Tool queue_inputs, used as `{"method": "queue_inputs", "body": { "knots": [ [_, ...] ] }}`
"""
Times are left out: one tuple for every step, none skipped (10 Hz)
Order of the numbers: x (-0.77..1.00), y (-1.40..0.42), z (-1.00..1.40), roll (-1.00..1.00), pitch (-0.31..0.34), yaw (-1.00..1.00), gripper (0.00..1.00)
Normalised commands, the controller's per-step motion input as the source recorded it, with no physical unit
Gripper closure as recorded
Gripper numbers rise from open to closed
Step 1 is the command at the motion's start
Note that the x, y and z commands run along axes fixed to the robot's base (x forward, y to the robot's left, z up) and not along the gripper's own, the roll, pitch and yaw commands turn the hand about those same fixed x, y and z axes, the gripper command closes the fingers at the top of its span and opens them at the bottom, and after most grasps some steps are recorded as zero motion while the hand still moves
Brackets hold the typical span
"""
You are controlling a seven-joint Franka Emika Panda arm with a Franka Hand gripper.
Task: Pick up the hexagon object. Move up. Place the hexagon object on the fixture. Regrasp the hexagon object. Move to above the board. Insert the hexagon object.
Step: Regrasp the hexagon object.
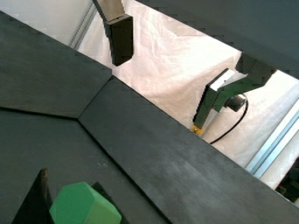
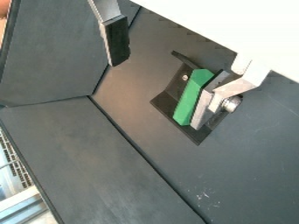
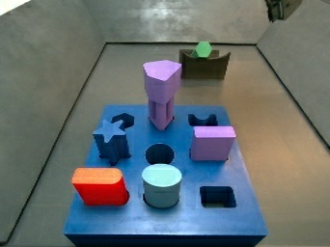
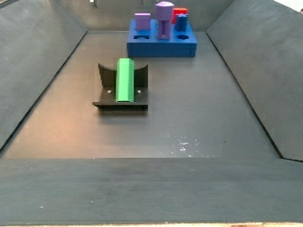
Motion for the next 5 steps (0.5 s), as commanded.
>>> {"method": "queue_inputs", "body": {
  "knots": [
    [0.04, 0.07, -1.00, 0.19, 0.003, 0.07, 0.00],
    [0.05, 0.06, -1.00, 0.16, -0.027, 0.07, 0.00],
    [0.06, 0.06, -1.00, 0.13, -0.033, 0.06, 0.00],
    [0.06, 0.05, -1.00, 0.10, -0.038, 0.05, 0.00],
    [0.07, 0.05, -1.00, 0.08, -0.043, 0.04, 0.00]
  ]
}}
